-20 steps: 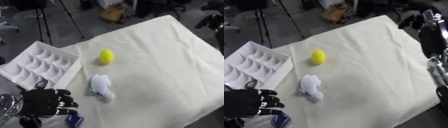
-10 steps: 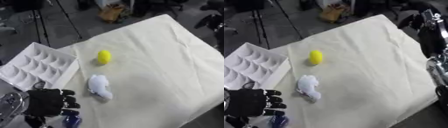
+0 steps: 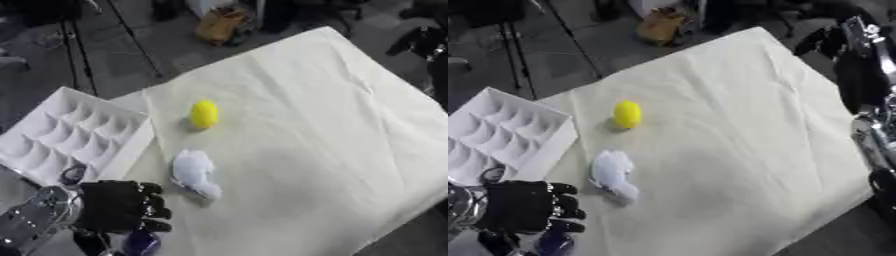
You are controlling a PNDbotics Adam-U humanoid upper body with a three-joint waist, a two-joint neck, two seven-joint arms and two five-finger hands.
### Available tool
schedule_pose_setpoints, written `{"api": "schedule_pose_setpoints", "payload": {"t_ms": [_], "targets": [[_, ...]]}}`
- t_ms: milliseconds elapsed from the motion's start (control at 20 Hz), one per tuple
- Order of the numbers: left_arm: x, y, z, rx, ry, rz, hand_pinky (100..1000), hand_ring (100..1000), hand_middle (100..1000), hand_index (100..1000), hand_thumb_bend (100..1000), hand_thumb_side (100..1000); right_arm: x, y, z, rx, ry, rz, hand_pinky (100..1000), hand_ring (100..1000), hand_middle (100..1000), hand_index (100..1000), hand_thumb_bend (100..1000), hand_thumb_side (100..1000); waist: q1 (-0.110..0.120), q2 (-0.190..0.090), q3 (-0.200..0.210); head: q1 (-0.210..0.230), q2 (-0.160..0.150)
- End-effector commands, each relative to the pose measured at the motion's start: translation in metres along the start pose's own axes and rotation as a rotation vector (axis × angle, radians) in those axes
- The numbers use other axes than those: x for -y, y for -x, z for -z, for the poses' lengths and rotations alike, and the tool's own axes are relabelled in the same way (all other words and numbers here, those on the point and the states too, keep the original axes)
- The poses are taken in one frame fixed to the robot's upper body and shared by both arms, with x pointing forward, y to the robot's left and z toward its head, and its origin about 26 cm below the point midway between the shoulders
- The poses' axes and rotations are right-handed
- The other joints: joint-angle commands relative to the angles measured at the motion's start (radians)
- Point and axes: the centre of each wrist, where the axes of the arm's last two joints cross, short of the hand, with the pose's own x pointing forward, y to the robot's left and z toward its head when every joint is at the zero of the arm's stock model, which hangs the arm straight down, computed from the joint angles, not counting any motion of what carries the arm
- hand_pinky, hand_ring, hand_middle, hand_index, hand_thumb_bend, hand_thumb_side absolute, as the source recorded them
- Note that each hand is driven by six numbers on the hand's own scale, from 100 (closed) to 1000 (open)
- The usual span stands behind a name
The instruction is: Pick up objects on the table and place them in the box.
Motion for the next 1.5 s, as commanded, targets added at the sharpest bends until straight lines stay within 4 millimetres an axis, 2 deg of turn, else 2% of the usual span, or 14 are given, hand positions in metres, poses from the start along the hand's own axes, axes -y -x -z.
{"api": "schedule_pose_setpoints", "payload": {"t_ms": [50, 300, 650, 700, 800, 1050, 1100, 1250, 1300, 1450, 1500], "targets": [[-0.002, 0.005, -0.007, 0.053, 0.071, 0.012, 814, 707, 743, 839, 687, 397, 0.004, -0.006, 0.006, 0.022, -0.006, -0.010, 538, 502, 704, 797, 100, 814, 0.005, -0.034, 0.001, 0.000, -0.003], [-0.001, 0.006, -0.008, 0.056, 0.055, -0.028, 776, 662, 711, 806, 630, 371, 0.004, -0.006, 0.006, 0.024, -0.004, -0.011, 538, 502, 704, 797, 100, 814, 0.004, -0.033, 0.002, -0.003, -0.005], [0.003, 0.006, -0.006, 0.064, 0.059, -0.074, 776, 684, 734, 818, 573, 335, 0.004, -0.006, 0.006, 0.022, -0.004, -0.011, 538, 502, 703, 797, 100, 815, 0.004, -0.033, 0.000, -0.007, -0.002], [0.005, 0.005, -0.005, 0.067, 0.066, -0.086, 777, 699, 744, 827, 518, 307, 0.004, -0.006, 0.006, 0.022, -0.004, -0.011, 539, 502, 703, 797, 100, 815, 0.003, -0.033, 0.000, -0.008, -0.002], [0.009, 0.005, -0.004, 0.071, 0.082, -0.109, 764, 688, 737, 818, 506, 296, 0.004, -0.006, 0.006, 0.023, -0.004, -0.010, 539, 502, 703, 797, 100, 815, 0.002, -0.033, -0.001, -0.009, -0.001], [0.015, 0.008, 0.000, 0.075, 0.109, -0.153, 729, 632, 700, 781, 534, 284, 0.003, -0.006, 0.006, 0.026, -0.006, -0.007, 539, 502, 703, 798, 100, 815, -0.001, -0.033, -0.003, -0.012, -0.001], [0.015, 0.008, 0.001, 0.075, 0.110, -0.159, 707, 596, 669, 753, 595, 281, 0.003, -0.007, 0.006, 0.026, -0.006, -0.006, 539, 502, 703, 798, 100, 814, -0.002, -0.033, -0.003, -0.013, -0.001], [0.014, 0.010, 0.003, 0.075, 0.110, -0.165, 693, 571, 645, 731, 631, 279, 0.003, -0.007, 0.006, 0.026, -0.005, -0.006, 539, 502, 703, 798, 100, 815, -0.004, -0.031, -0.002, -0.014, 0.000], [0.013, 0.010, 0.004, 0.074, 0.104, -0.166, 658, 517, 594, 678, 667, 267, 0.003, -0.007, 0.006, 0.026, -0.005, -0.006, 538, 502, 703, 798, 100, 815, -0.005, -0.031, -0.002, -0.015, 0.000], [0.011, 0.011, 0.005, 0.070, 0.086, -0.164, 640, 500, 576, 660, 648, 268, 0.003, -0.006, 0.006, 0.026, -0.004, -0.006, 538, 501, 703, 798, 100, 816, -0.008, -0.029, -0.002, -0.016, 0.000], [0.009, 0.011, 0.006, 0.068, 0.068, -0.167, 560, 400, 481, 548, 286, 294, 0.003, -0.006, 0.005, 0.026, -0.003, -0.006, 538, 501, 702, 798, 100, 816, -0.009, -0.029, -0.002, -0.016, 0.000]]}}
